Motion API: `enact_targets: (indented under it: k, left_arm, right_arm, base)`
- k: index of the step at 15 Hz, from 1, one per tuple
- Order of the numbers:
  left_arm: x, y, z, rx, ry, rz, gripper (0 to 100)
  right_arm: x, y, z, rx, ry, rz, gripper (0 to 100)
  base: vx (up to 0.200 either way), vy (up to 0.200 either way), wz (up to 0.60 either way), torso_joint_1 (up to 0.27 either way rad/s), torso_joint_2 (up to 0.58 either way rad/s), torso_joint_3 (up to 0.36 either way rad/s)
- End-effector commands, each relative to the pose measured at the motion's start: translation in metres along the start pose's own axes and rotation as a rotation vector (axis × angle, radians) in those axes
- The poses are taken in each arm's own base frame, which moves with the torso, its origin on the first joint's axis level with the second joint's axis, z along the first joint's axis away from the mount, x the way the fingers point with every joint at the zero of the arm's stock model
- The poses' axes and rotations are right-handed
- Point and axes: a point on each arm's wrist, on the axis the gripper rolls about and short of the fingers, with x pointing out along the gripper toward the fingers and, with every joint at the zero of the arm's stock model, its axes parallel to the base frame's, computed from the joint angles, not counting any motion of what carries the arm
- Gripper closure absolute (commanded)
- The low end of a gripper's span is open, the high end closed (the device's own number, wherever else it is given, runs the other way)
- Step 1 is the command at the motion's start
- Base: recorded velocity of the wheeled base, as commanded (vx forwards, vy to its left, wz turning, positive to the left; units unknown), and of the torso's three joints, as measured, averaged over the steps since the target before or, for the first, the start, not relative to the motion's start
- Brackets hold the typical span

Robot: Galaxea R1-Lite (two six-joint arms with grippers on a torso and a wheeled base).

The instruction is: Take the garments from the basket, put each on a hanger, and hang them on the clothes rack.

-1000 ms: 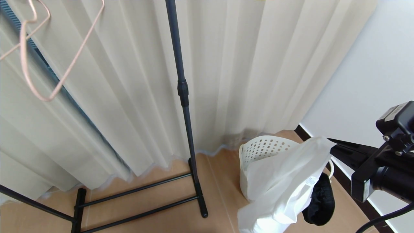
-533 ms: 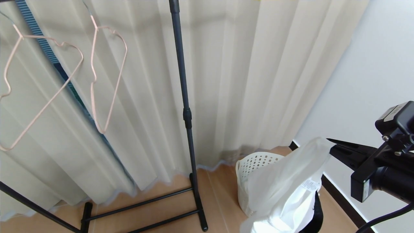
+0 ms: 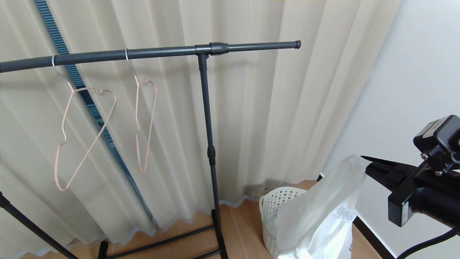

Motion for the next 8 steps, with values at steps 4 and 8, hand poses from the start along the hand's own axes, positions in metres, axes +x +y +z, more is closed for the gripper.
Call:
enact_targets:
  k: [4, 8]
  left_arm:
    - [0.0000, 0.0000, 0.0000, 0.000, -0.001, 0.000, 0]
    - [0.0000, 0.0000, 0.0000, 0.000, -0.001, 0.000, 0]
  right_arm:
    - [0.0009, 0.0004, -0.0002, -0.001, 0.002, 0.001, 100]
    - [0.0009, 0.0004, -0.0003, -0.001, 0.003, 0.001, 100]
  base:
    - [0.000, 0.000, 0.00, 0.254, -0.60, -0.332]
    - [0.000, 0.000, 0.00, 0.202, -0.45, -0.254]
